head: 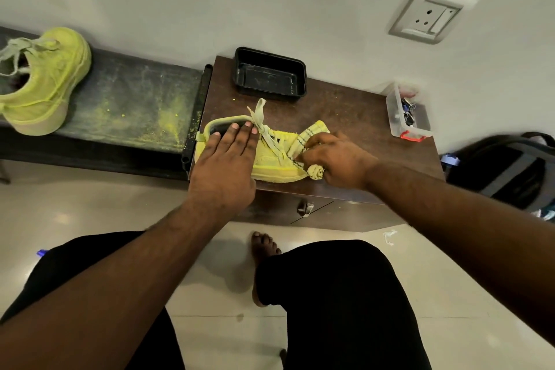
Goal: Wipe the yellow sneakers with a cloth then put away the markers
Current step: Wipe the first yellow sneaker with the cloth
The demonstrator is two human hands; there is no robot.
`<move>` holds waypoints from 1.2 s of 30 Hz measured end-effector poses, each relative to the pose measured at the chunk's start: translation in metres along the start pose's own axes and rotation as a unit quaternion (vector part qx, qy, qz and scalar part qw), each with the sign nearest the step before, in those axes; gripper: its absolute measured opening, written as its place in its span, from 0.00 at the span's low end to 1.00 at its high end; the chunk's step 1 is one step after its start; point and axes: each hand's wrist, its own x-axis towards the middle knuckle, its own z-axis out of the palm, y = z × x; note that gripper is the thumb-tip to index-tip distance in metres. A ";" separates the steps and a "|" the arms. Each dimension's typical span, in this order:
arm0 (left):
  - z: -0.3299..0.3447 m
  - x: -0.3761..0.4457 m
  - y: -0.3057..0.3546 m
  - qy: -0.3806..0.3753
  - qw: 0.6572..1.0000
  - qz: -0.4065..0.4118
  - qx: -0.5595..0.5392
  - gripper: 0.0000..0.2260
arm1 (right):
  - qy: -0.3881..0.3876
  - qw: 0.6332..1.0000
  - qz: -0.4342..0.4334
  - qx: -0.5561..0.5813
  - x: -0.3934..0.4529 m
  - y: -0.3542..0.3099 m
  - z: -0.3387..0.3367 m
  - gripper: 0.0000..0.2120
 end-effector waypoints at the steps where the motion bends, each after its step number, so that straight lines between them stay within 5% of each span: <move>1: 0.000 0.000 0.000 -0.001 1.000 -0.002 -0.001 0.35 | -0.032 0.999 -0.007 -0.023 -0.001 0.000 -0.009 0.25; 6: 0.001 0.000 -0.003 0.007 1.000 0.007 -0.007 0.35 | -0.052 0.950 0.049 -0.303 0.005 0.007 -0.065 0.09; 10: 0.001 0.001 -0.004 0.001 1.000 0.008 -0.012 0.35 | 0.098 0.982 0.119 -0.111 0.002 0.011 -0.050 0.11; 14: 0.002 0.002 -0.002 -0.004 1.000 0.007 0.002 0.35 | 0.091 0.990 0.104 0.028 -0.004 -0.018 0.002 0.23; 22: -0.004 0.002 0.003 -0.019 1.000 0.000 -0.004 0.36 | 0.196 0.903 0.300 0.239 0.014 -0.060 0.016 0.23; 33: -0.009 0.004 0.006 -0.037 0.999 -0.022 -0.025 0.34 | 0.008 0.995 0.071 0.063 -0.015 -0.022 -0.002 0.23; 36: -0.009 0.004 0.005 -0.032 0.999 -0.019 -0.028 0.34 | 0.011 0.997 0.078 0.002 -0.023 0.002 -0.020 0.22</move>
